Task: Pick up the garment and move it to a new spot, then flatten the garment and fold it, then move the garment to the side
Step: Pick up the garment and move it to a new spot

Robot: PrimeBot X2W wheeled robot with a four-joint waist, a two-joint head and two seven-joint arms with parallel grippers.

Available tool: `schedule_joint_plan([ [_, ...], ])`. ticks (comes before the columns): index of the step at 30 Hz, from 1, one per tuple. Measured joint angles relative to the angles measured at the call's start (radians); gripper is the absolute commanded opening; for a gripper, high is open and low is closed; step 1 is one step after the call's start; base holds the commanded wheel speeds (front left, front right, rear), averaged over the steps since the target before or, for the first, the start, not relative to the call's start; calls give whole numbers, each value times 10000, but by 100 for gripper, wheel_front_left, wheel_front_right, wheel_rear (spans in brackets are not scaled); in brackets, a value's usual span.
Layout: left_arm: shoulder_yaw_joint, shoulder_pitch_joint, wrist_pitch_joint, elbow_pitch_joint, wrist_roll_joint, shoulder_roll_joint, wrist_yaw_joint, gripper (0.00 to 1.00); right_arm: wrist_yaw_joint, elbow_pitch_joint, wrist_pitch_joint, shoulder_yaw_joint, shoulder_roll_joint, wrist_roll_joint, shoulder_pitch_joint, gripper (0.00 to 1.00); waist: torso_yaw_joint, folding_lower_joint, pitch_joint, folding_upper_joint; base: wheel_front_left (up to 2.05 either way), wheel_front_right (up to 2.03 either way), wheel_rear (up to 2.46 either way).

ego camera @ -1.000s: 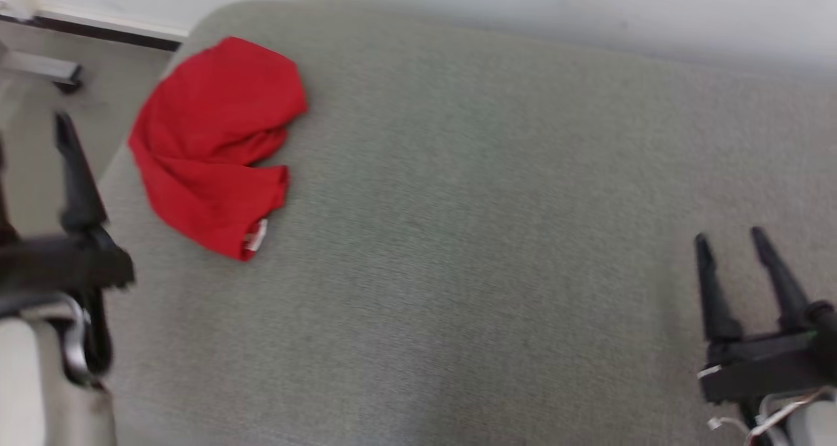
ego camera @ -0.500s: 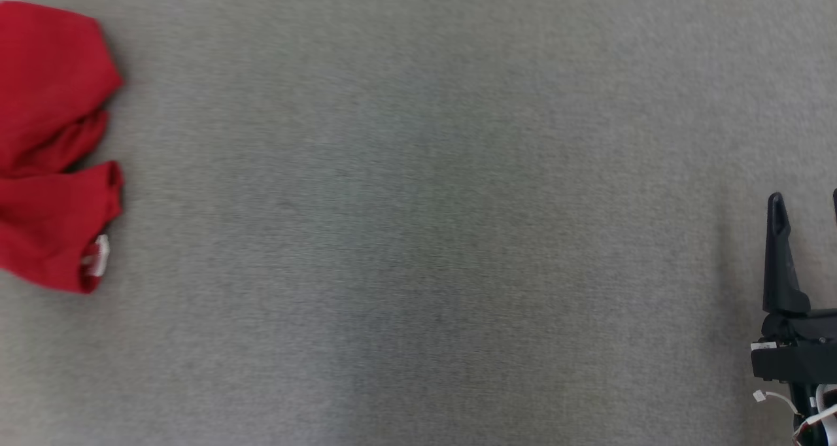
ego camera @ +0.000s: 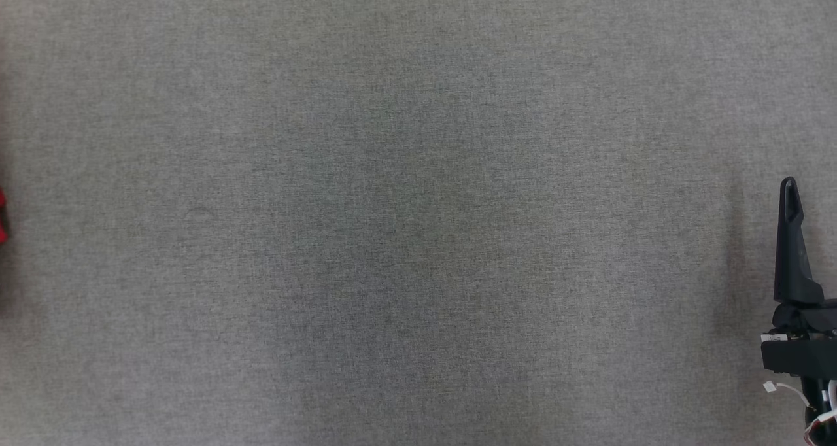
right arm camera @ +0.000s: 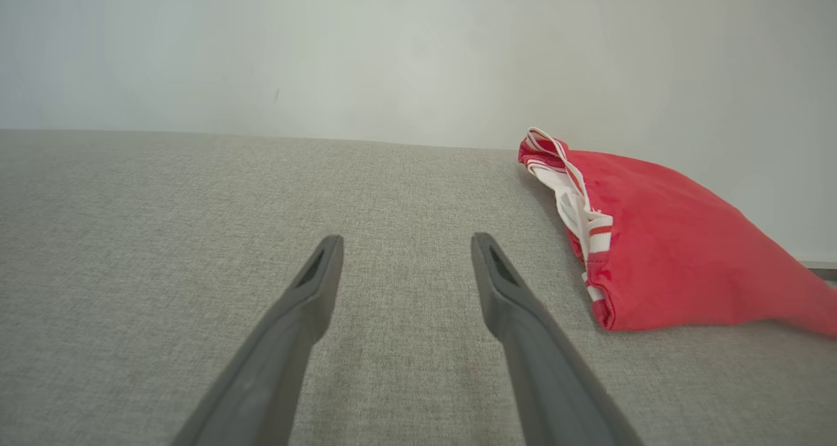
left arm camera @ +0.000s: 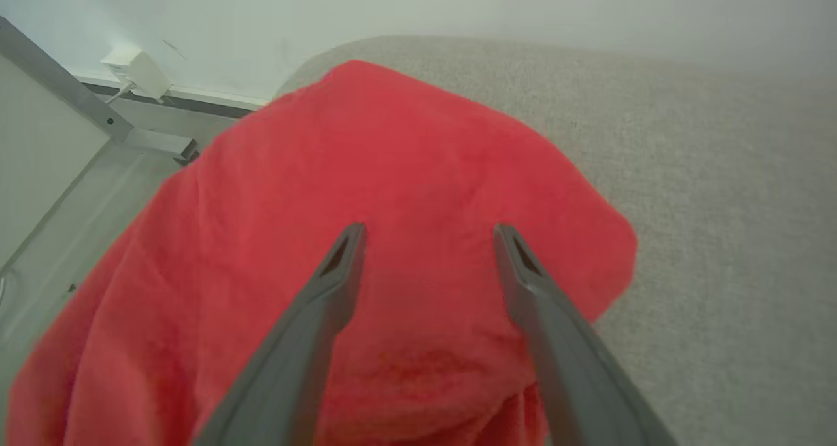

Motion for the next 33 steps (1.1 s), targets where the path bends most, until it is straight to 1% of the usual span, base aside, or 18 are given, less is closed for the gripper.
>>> schedule_joint_plan([
  [6, -42, -300, 1049, 976, -316, 130, -73, 100, 0, -224, 140, -15, -23, -31, -11, 100, -54, -2, 12, -1, 0, 0, 0],
  [9, -105, -405, 1302, 1277, -399, 123, -84, 100, 0, -297, 188, -15, -25, -56, -11, 100, -58, -2, 21, -2, 0, 0, 0],
  [10, -132, -442, 1327, 1346, -426, 113, -84, 87, 0, -326, 219, -12, -25, -63, -12, 100, -60, -3, 28, -2, 0, 0, 0],
  [11, -209, -447, 1252, 1350, -426, 105, -84, 36, 0, -343, 234, -10, -25, -77, -15, 100, -58, -3, 31, -2, 0, 0, 0],
  [12, -261, -435, 934, 1331, -416, 96, -86, 0, 0, -355, 255, 0, -25, -88, -20, 100, -50, -3, 33, -2, 0, 0, 0],
  [16, -489, -430, 61, 1356, -274, 2, -67, 0, 0, -336, 270, 50, 23, -146, -44, 100, -3, -2, -62, -1, 0, 0, 0],
  [20, -660, -653, -848, 1285, -119, 173, -54, 0, 0, -176, 244, 176, 134, -144, -64, 100, 57, -3, -324, -2, 0, 0, 0],
  [24, -940, -1056, -1557, 1120, -21, 221, -82, 0, 0, 150, 130, 360, 309, -117, -85, 100, 120, -3, -710, -2, 0, 0, 0],
  [28, -1329, -1579, -2052, 713, 69, 270, -100, 0, 0, 537, -8, 531, 489, -48, -102, 100, 170, -3, -1180, -2, 0, 0, 0],
  [33, -2029, -2146, -2199, -194, 261, 125, -146, 0, 0, 972, -148, 706, 757, 23, -100, 100, 151, -3, -1804, -2, 0, 0, 0],
])
